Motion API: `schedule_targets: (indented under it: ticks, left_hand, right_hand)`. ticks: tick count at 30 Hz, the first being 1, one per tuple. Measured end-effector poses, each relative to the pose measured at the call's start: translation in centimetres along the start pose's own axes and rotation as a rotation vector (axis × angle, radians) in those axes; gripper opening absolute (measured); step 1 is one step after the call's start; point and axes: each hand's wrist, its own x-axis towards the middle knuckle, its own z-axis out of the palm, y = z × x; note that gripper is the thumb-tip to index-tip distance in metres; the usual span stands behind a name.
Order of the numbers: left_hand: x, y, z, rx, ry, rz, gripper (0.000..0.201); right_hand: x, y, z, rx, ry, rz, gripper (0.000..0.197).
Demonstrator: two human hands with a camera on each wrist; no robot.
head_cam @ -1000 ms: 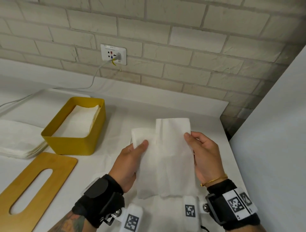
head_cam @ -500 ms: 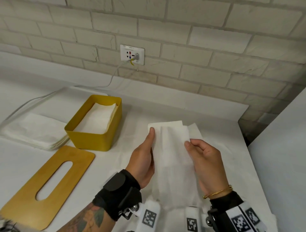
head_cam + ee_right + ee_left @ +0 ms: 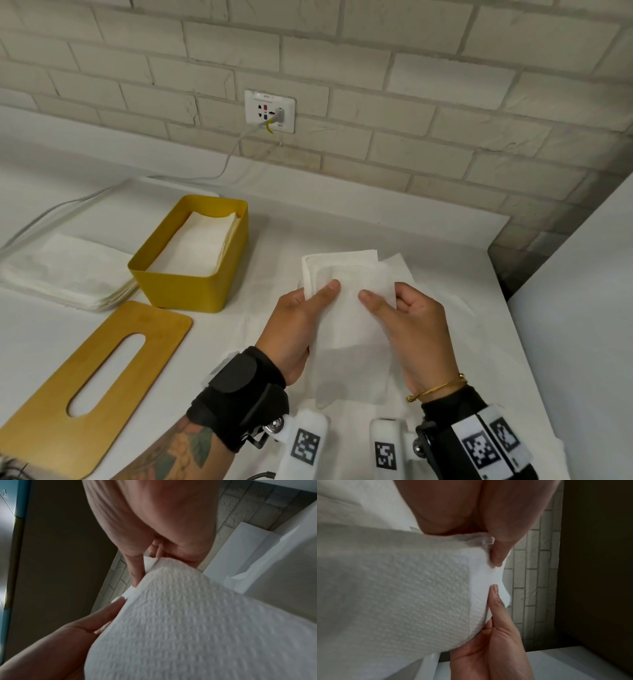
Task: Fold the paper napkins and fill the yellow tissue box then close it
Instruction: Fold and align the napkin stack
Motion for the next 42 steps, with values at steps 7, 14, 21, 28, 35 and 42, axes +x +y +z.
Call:
schedule_targets:
  ticks: [7,14,21,28,35,42]
  left_hand:
    - [0.4,0.5,-0.4,-0.024,0.054,-0.024,0.047]
    - [0.6,0.8,-1.4,-0.188,0.111,-0.02,0.041]
    - [0.4,1.3,-1.6,-0.124,0.073,-0.027,0.045]
    - [0.2,0.6,-0.9,-0.066,-0.02,-0.01,0.067]
    - [0.2,0.5,-1.0,0.032,-0.054,0.009,0.056]
    - [1.3,1.4,-1.3,0.111,0.046,0.092,0.049]
  right_hand:
    - [-0.4,0.9,0.0,-0.027,-0.047,-0.034,0.014]
    - [-0.6,1.5,-1.3,0.016,-0.064,0.0,0.011]
    - [-0.1,-1.3,-2.5,0.134,-0.203,0.018,0.016]
    - [0.8,-0.2,-0.7,-0.062,-0.123,0.008,0.009]
    - [0.9,0.3,-0.2,-0.088,-0.088,0.042,0.01]
    - [-0.4,0.4,-0.5,-0.089,-0.246,0.137,0.031]
